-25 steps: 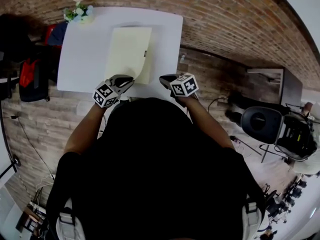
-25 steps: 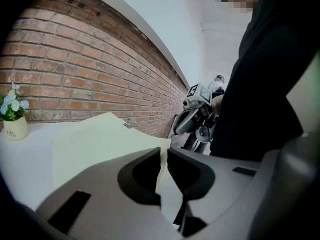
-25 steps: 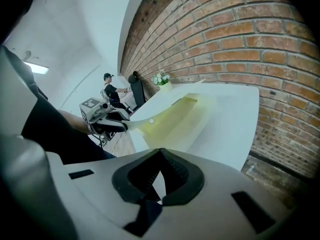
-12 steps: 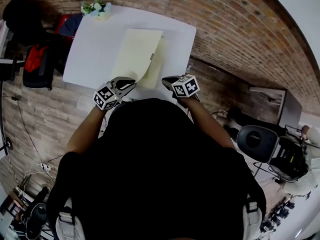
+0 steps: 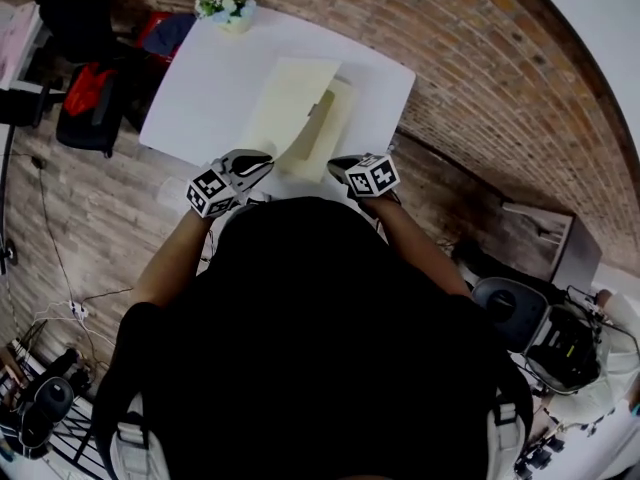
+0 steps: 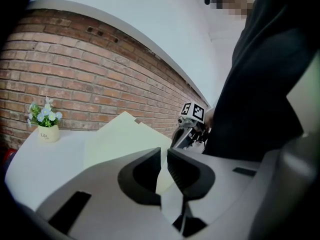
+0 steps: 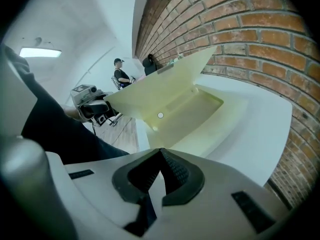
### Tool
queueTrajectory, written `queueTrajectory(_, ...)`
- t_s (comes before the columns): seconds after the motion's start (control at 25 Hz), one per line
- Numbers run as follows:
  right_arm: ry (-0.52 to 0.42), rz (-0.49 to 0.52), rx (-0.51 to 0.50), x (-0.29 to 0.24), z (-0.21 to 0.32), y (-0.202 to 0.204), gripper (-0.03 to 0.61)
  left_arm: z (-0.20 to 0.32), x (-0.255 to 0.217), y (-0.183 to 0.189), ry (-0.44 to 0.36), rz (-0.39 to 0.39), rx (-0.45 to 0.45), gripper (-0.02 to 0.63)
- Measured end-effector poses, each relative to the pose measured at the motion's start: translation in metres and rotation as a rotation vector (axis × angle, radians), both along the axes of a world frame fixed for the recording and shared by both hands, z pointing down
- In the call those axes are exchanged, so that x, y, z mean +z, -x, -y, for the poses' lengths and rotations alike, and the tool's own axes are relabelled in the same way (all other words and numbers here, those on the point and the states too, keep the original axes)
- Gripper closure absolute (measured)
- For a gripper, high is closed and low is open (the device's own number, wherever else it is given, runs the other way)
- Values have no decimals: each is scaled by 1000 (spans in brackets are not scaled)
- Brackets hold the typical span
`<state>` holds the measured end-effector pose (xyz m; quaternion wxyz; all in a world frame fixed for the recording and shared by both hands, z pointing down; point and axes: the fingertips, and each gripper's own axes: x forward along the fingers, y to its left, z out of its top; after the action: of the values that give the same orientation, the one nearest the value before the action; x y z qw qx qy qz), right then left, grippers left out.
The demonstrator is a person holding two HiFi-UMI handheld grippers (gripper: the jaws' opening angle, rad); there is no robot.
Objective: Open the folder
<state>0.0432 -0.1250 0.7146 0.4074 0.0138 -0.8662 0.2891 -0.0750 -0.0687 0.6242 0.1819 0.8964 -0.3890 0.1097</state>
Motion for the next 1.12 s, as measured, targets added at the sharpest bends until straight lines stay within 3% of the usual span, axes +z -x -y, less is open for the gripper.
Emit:
queueTrajectory(0.52,39,-65,-102,33,-34,18,555,-20,-17,59,-21,-22,-209,572)
queueTrajectory(0.84,17,-105,-116,46,-42,29,555,-29,-19,89,-12,-85,-280,580)
queueTrajectory(1.12,-25,-129,-94,52,-33,35,555,-34,-19,118,0,-87,-344,583)
